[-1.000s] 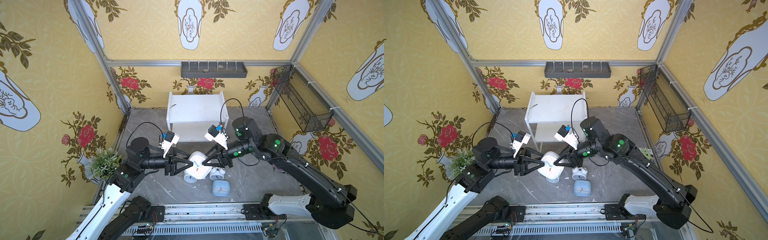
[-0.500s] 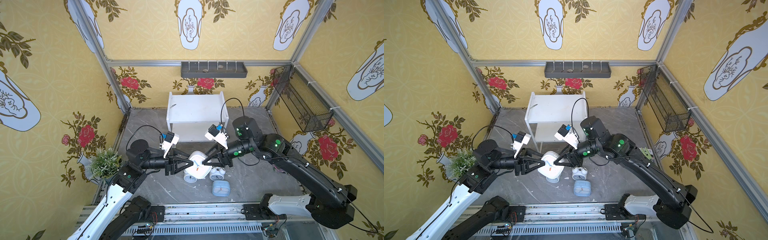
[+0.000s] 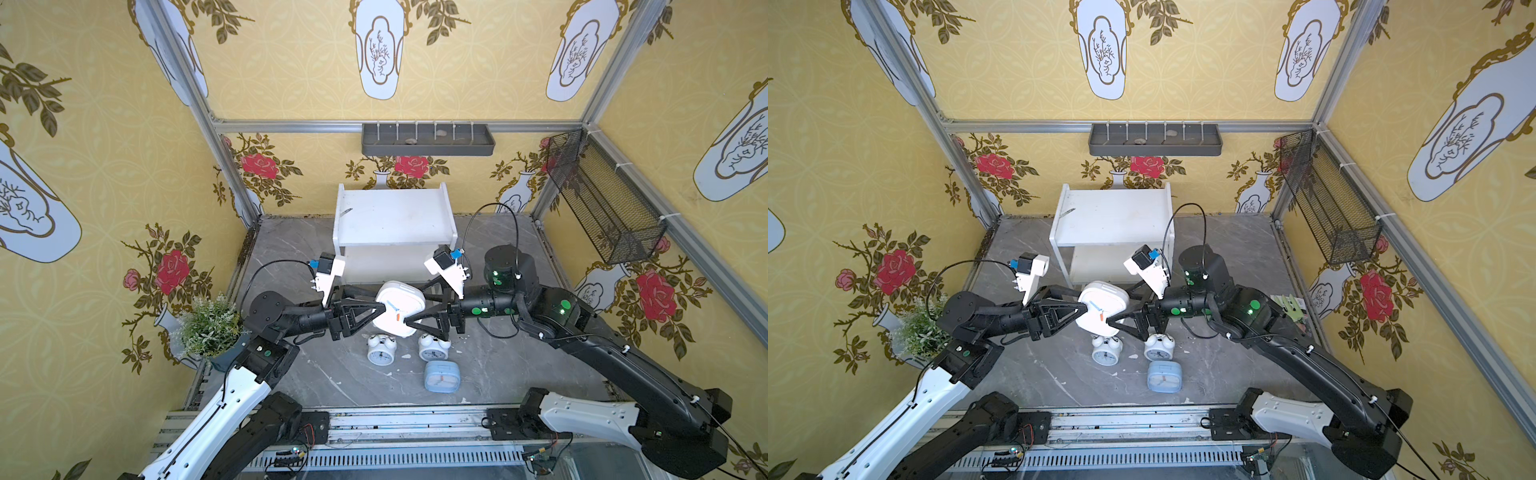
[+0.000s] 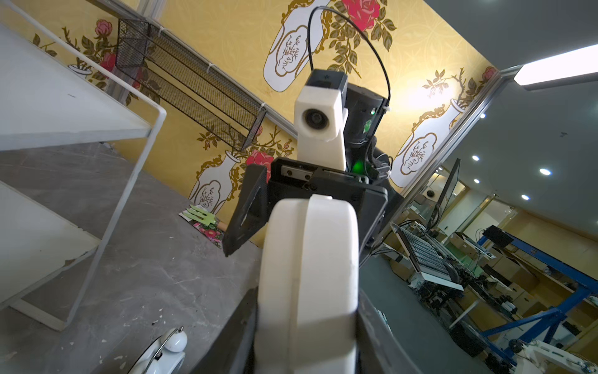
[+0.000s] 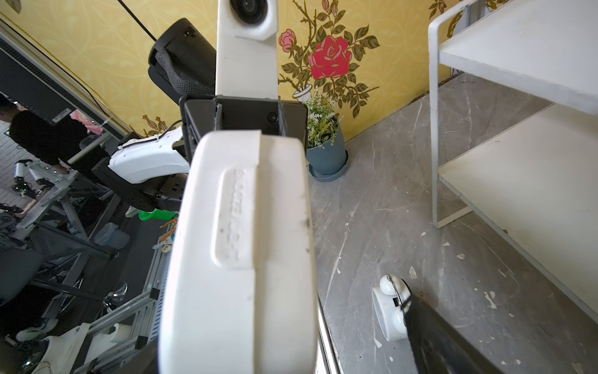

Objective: Place the alarm clocks on the shelf by style
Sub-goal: Pick up the alarm from the center of the board.

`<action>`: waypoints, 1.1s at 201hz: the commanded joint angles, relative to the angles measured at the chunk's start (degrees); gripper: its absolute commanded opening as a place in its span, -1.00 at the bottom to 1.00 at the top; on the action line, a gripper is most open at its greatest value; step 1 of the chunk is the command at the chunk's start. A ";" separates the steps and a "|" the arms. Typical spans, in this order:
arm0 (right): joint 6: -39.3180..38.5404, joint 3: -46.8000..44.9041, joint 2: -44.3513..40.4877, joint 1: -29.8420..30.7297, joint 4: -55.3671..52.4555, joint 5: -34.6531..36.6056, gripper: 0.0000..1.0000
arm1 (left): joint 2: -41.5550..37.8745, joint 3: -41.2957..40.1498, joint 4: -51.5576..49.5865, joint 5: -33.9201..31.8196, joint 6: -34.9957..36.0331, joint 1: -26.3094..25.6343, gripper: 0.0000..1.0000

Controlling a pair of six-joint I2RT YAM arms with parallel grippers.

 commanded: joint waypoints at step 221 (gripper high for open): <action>-1.40 9.31 5.22 -3.12 5.63 -3.11 -0.29 | -6.96 5.16 -22.03 -33.68 10.02 2.26 0.84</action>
